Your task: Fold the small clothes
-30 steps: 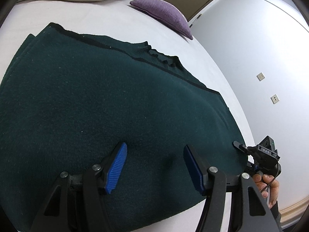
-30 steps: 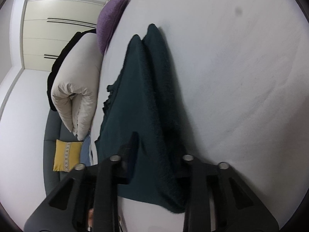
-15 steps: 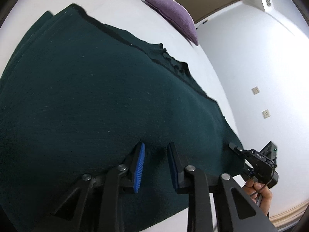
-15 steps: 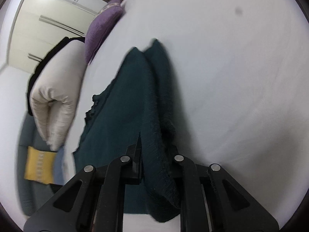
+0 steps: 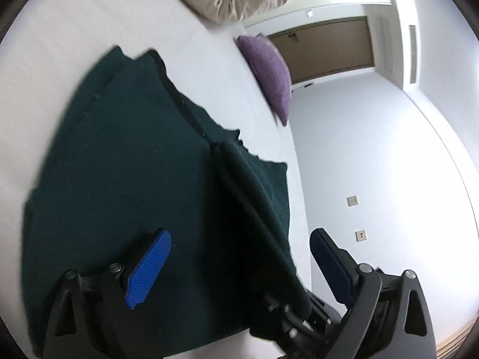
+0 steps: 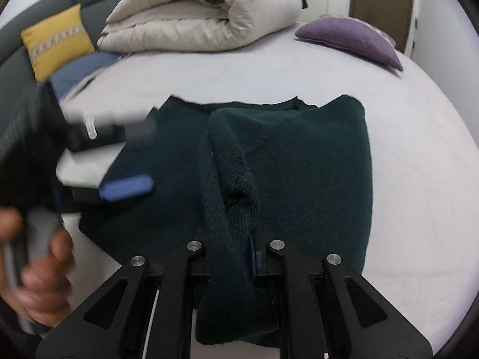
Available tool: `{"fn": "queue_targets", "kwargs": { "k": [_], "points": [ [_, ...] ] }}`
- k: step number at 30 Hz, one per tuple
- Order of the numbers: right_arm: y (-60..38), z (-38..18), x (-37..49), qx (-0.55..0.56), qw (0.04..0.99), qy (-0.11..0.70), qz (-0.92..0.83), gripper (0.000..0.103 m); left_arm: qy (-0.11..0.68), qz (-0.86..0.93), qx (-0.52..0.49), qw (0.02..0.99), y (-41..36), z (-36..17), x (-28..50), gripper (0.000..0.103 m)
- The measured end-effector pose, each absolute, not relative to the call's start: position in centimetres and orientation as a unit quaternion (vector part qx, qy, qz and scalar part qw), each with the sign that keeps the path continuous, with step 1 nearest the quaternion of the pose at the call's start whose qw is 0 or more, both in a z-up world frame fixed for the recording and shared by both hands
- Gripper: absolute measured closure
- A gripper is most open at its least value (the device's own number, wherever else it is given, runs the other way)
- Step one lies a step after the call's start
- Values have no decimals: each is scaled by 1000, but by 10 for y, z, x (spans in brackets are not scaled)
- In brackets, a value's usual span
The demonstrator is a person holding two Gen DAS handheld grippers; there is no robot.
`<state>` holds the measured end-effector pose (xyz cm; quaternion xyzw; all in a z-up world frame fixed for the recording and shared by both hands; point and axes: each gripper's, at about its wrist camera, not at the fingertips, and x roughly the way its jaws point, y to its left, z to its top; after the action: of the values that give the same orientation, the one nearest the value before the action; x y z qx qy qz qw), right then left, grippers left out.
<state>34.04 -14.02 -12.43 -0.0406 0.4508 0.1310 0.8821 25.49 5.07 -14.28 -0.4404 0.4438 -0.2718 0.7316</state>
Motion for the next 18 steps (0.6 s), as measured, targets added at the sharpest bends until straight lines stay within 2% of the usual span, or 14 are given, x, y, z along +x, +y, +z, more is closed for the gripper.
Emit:
{"fn": "queue_targets", "kwargs": {
  "k": [4, 5, 6, 7, 9, 10, 11, 13, 15, 17, 18],
  "points": [
    [-134, -131, 332, -74, 884, 443, 129, 91, 484, -272, -403, 727, 21, -143, 277, 8],
    [-134, -132, 330, -85, 885, 440, 129, 91, 490, -271, -389, 732, 13, -141, 284, 13],
    [-131, -135, 324, -100, 886, 435, 129, 91, 495, -271, -382, 732, 8, -141, 288, 28],
    [-129, -136, 321, -115, 886, 431, 129, 91, 509, -275, -378, 723, 2, -142, 297, 37],
    [-122, -138, 315, -139, 885, 425, 132, 90, 530, -279, -361, 715, -7, -146, 305, 67],
    [-120, -139, 312, -148, 884, 423, 135, 90, 535, -276, -349, 718, -10, -146, 305, 72],
    [-119, -139, 309, -155, 882, 422, 140, 87, 539, -275, -333, 723, -14, -145, 305, 83],
    [-118, -141, 304, -156, 879, 424, 151, 85, 540, -282, -327, 723, -11, -143, 300, 88],
    [-121, -137, 296, -145, 877, 427, 164, 76, 534, -286, -336, 721, 4, -141, 296, 88],
    [-131, -124, 286, -102, 873, 432, 204, 73, 532, -282, -333, 726, 22, -139, 296, 89],
    [-144, -112, 275, -58, 868, 429, 244, 67, 532, -281, -330, 727, 29, -137, 296, 89]
  ]
}}
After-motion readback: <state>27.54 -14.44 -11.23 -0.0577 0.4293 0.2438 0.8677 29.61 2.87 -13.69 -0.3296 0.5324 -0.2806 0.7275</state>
